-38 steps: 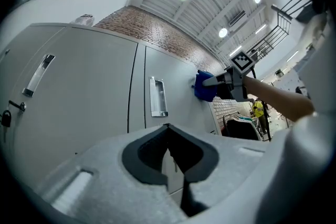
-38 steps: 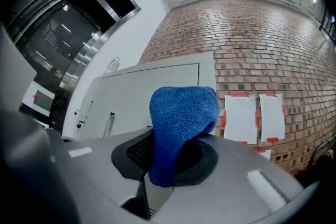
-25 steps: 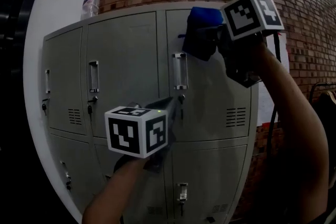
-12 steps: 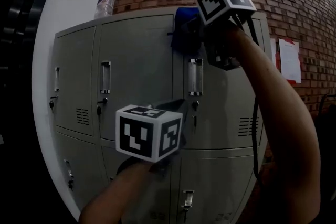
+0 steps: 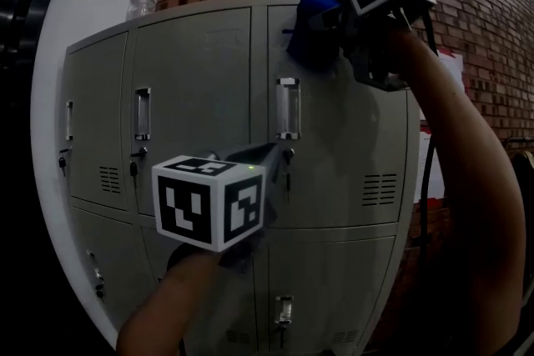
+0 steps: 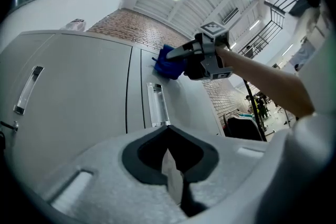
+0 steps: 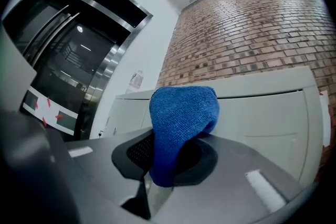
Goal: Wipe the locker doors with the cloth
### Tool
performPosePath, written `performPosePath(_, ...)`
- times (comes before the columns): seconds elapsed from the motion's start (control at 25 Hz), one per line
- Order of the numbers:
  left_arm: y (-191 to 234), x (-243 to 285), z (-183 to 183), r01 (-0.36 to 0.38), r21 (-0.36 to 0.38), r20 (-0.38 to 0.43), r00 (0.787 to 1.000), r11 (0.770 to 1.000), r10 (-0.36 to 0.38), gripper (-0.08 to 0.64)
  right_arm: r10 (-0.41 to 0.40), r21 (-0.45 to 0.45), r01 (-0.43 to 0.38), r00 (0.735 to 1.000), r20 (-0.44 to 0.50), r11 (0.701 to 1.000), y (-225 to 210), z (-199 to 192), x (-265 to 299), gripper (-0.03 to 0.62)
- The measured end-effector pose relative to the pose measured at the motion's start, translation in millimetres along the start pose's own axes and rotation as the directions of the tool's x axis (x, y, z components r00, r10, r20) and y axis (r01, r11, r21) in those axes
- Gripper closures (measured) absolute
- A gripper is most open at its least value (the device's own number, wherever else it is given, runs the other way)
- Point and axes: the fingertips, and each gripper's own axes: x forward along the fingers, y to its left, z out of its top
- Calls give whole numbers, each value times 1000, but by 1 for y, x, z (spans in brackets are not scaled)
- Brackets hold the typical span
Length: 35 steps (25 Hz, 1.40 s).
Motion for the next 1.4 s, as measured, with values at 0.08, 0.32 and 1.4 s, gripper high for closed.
performPosePath(0.08,2,1,1,-1,-12,4,1000,1000,1,555,-23,4,23,1000,3,1000,-12,0,-11,527)
performPosePath(0.32,9,0,2,-14,-36,10,1000,999,14,556,-119,11,119,993,2,993,-51,-2,-48,528)
performPosePath(1.4,0,-17,-13,5,-86,17,1000,996,-4,557,-142,-3,142,988,62,990,-27,-67,-106,526)
